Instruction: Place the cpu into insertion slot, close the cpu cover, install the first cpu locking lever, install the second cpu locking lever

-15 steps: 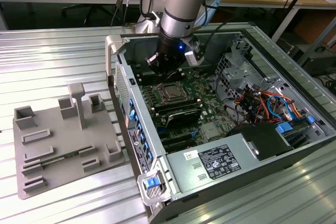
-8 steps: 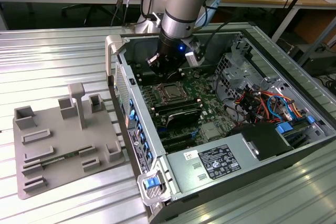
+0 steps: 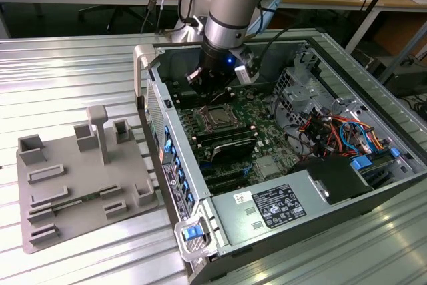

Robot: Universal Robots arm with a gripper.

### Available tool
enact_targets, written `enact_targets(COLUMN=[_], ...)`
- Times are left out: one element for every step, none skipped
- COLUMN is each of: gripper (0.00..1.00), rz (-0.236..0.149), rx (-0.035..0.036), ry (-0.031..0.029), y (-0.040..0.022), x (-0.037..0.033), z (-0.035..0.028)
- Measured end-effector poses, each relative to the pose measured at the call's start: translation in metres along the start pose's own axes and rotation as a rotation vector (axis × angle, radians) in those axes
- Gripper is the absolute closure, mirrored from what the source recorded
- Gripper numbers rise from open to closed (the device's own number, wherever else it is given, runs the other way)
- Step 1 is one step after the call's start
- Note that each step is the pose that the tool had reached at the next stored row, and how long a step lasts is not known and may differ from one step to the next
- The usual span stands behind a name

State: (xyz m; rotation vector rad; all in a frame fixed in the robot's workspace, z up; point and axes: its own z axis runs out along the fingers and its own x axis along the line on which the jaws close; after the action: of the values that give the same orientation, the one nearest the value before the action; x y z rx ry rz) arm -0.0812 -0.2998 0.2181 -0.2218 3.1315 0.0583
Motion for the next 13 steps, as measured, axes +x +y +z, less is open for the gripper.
enact_targets(gripper=[0.89,0.89,0.89,0.89,0.89,0.89,0.89,0.89,0.89,0.89,0.89,0.89,0.89], rz=[0.0,-0.001,-0.003,-0.003,-0.004,-0.005,-0.006,-0.006,-0.007,-0.007,-0.008,-0.008,-0.009], rx=[0.0001,0.0,-0.0001,-0.0001,-0.0001,-0.0001,-0.0001,-0.0002,-0.0002,-0.0001,-0.0001,-0.0001,0.0], ry=[0.0,0.0001,0.0001,0.0001,0.0002,0.0002,0.0002,0.0002,0.0003,0.0004,0.0006,0.0006,0.0007], y=[0.0,0.0,-0.0001,-0.0002,-0.0002,-0.0004,-0.0005,-0.0006,-0.0007,-0.0009,-0.001,-0.0012,-0.0012], x=[0.0,-0.0002,-0.0006,-0.0009,-0.0015,-0.0022,-0.0028,-0.0036,-0.0043,-0.0055,-0.0064,-0.0075,-0.0079], z=[0.0002,0.0004,0.0007,0.0009,0.0011,0.0014,0.0015,0.0018,0.0019,0.0022,0.0024,0.0027,0.0029])
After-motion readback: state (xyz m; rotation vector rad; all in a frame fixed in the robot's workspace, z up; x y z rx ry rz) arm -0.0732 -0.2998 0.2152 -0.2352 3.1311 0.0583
